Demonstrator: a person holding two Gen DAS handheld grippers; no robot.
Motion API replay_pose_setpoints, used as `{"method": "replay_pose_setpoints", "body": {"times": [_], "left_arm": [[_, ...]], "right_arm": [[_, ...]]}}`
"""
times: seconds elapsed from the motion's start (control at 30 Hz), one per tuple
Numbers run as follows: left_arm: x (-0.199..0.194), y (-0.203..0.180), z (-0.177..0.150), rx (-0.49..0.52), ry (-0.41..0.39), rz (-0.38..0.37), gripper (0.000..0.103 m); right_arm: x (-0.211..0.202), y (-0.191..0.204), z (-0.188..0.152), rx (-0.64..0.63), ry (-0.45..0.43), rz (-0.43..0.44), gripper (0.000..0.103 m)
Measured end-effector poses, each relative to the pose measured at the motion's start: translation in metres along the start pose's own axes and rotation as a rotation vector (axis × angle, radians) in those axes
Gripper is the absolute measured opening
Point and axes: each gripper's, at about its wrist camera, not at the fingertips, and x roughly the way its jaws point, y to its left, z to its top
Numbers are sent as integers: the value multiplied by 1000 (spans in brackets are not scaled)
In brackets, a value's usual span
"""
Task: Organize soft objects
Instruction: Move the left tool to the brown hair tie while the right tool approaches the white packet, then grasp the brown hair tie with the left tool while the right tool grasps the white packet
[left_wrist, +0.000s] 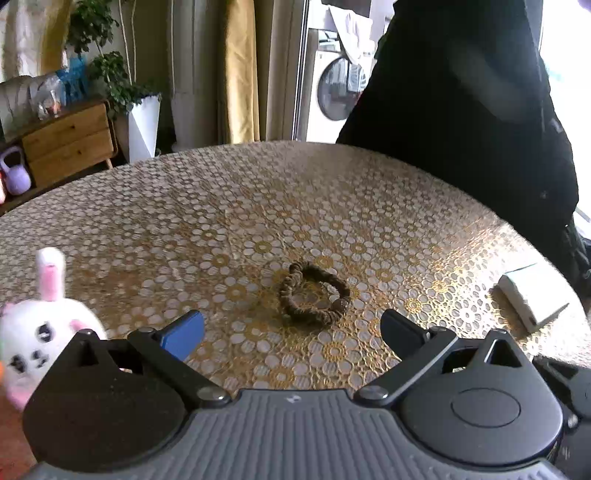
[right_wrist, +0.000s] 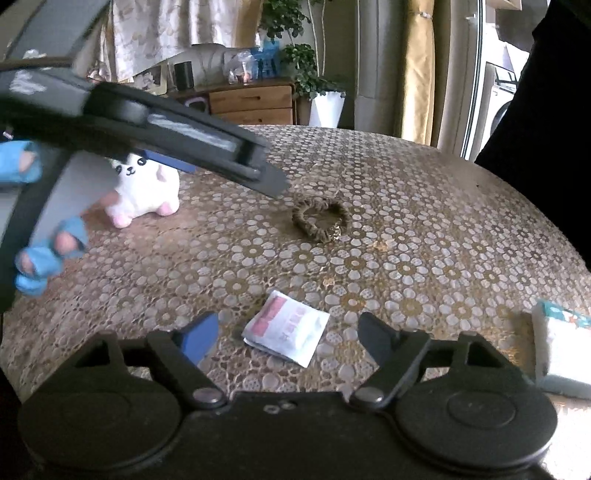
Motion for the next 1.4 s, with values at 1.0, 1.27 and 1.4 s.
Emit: {"method": "replay_pose_setpoints", "body": {"times": [1.0,1.27,1.4], "left_arm": [[94,-28,12,52,55,47,61],[87,-20,12,32,44,52,22],[81,-16,11,36,39,49,17]], "right_arm": [[28,6,-10,-8,-1,-57,50],[21,2,-12,6,-6,-70,39],[18,0,-12,22,-8,-72,36]]}}
